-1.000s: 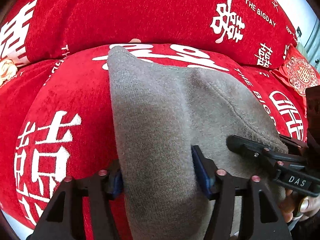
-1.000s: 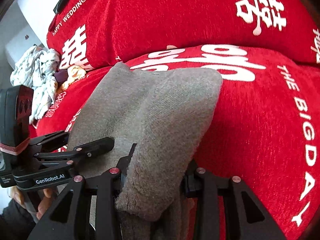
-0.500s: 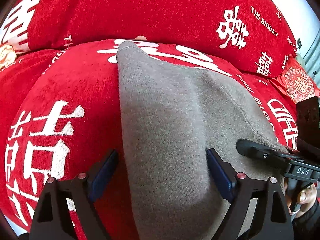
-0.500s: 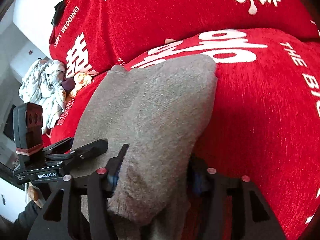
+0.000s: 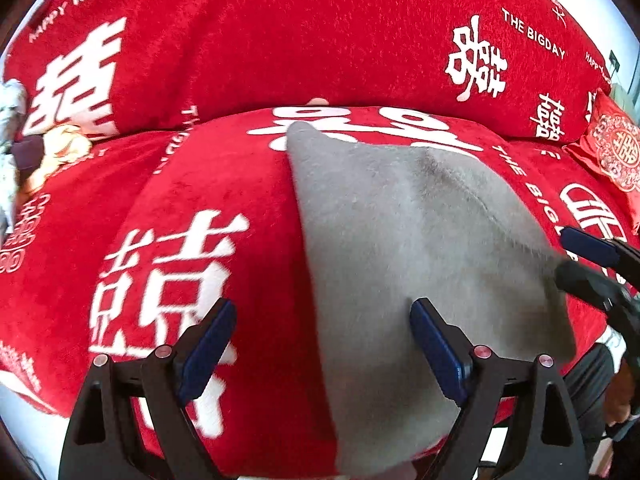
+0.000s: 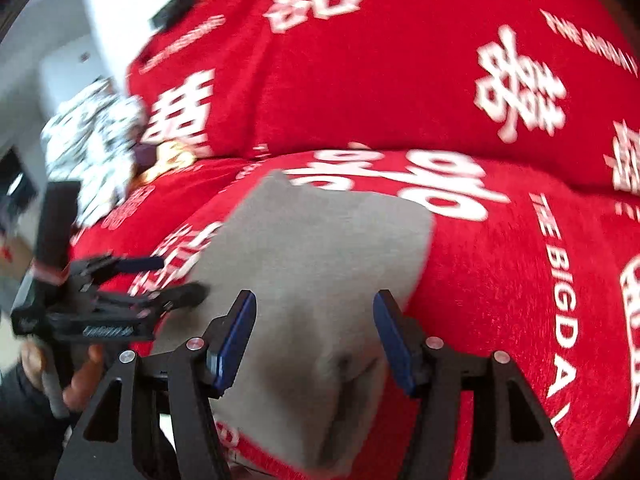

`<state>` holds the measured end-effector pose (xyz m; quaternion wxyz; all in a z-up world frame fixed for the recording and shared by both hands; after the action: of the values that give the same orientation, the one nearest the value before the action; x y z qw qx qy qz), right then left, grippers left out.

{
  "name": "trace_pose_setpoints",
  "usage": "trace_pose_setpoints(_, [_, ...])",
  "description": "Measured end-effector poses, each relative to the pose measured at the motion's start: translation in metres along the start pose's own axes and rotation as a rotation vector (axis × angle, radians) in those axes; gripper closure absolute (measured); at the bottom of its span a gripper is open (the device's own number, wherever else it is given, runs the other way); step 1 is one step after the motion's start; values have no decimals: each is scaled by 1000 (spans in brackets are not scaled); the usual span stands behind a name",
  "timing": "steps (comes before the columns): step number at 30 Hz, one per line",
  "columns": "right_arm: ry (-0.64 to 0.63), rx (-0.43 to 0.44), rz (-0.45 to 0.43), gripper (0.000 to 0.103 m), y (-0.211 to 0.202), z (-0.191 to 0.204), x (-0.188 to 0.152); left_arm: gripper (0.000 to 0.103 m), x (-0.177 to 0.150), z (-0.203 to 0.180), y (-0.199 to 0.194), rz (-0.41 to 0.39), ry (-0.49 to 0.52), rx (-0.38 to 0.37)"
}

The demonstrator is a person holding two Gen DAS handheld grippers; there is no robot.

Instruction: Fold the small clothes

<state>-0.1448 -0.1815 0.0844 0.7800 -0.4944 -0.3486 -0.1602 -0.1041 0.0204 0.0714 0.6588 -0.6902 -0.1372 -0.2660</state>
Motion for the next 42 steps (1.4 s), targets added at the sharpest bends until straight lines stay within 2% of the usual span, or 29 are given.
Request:
trace_pose_setpoints(6, [-59,40,36,38,2,14,-23,13,-25,18,-8,11,-33,-6])
trace_pose_setpoints(12, [-84,77,-12,38,-10,21,-29,13,-33,21,-4,20,-55,-8])
trace_pose_setpoints(16, [-113,107,10,38,-4,27,-32,13,-34,20,0,28,-50,-1])
trace_pose_setpoints(18, [-105,67,47,38,7,21,-36,13,-35,20,3,33,-49,3])
trace_pose_setpoints(21, [-64,29,94,39,22,5,-45,0,-36,21,6,34,-58,29])
trace_pose_setpoints(27, [-49,43,86,39,27,-7,-58,0,-37,22,12,43,-64,18])
trace_pose_setpoints(31, [-21,85,77,38,17,-6,-44,0,-22,23,6,60,-70,-6])
trace_pose_setpoints(35, [-19,102,42,38,17,-12,-17,0,10,16,7,38,-85,-47])
trace_pose_setpoints(37, [-42,102,48,38,26,-13,-5,0,27,5,17,42,-58,-29])
trace_pose_setpoints(42, [-28,104,91,38,57,-31,23,0,60,-16,64,164,1,12])
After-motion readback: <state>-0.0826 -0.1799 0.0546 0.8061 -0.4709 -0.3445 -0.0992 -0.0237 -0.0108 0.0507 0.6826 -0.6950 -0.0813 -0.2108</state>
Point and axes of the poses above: each gripper's, at about its wrist camera, not at the fingertips, and y roughly the way its jaws point, z to its left, x to its top, the point moved 1 cm from there along y, roughly the way its jaws point, and after that the axes turned 4 degrees about x, right-handed, at the moved point
